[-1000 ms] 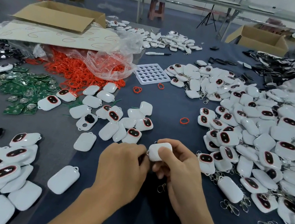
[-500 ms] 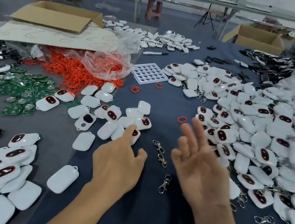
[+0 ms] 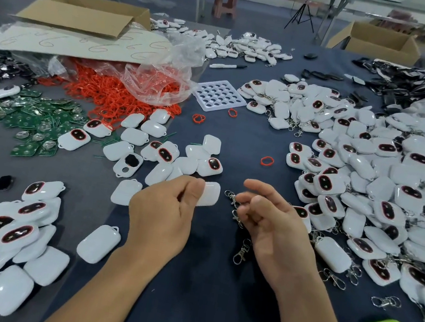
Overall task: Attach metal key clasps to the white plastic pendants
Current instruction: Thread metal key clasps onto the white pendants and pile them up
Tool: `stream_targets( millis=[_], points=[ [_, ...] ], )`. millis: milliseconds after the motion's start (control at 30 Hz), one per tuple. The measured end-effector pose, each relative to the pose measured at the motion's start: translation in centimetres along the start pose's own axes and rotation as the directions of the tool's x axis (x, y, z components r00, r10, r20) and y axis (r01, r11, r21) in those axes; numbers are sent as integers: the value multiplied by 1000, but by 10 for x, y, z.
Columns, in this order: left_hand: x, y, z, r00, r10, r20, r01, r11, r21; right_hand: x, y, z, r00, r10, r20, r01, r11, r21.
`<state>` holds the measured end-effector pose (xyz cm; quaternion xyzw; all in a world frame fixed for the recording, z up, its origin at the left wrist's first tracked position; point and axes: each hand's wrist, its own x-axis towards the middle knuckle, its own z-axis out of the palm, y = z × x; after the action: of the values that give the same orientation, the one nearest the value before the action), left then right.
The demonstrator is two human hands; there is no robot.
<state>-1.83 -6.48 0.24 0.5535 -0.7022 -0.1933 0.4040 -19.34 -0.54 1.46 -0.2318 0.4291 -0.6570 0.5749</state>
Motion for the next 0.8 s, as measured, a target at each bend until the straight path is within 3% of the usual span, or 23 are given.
stream_targets(
  millis=[133, 267, 333, 400, 467, 533, 567, 667, 800],
  points=[
    [0, 2, -6, 997, -15, 80, 35, 967, -251, 2, 7, 6, 988, -87, -129, 75, 993, -96],
    [0, 7, -5, 971, 64, 229, -3, 966, -259, -3, 12, 11, 975, -213, 58, 213, 837, -503],
    [0, 6, -4, 973, 62, 223, 1, 962, -273, -4, 14, 13, 970, -225, 97, 238, 776, -584],
    [1, 4, -2, 982, 16, 190, 40, 956, -290, -2, 14, 14, 974, -227, -14, 192, 852, -488],
    [-1, 4, 2, 982, 13, 190, 29, 977, -212, 2, 7, 11, 969, -127, -211, 105, 988, -110],
    [-4, 9, 9, 962, 142, 234, -137, 990, -36, 6, 0, 5, 952, -5, -308, 76, 973, 219],
    [-5, 11, 15, 933, 228, 280, -246, 969, 30, 8, -2, 1, 953, 16, -303, 71, 959, 274],
    [-1, 18, 29, 848, 309, 430, -420, 887, 191, 10, 1, 1, 968, -2, -249, 55, 977, 207],
    [6, 14, 31, 882, 266, 388, -328, 939, 103, 4, 1, 5, 984, -46, -174, 58, 996, 64]
  ],
)
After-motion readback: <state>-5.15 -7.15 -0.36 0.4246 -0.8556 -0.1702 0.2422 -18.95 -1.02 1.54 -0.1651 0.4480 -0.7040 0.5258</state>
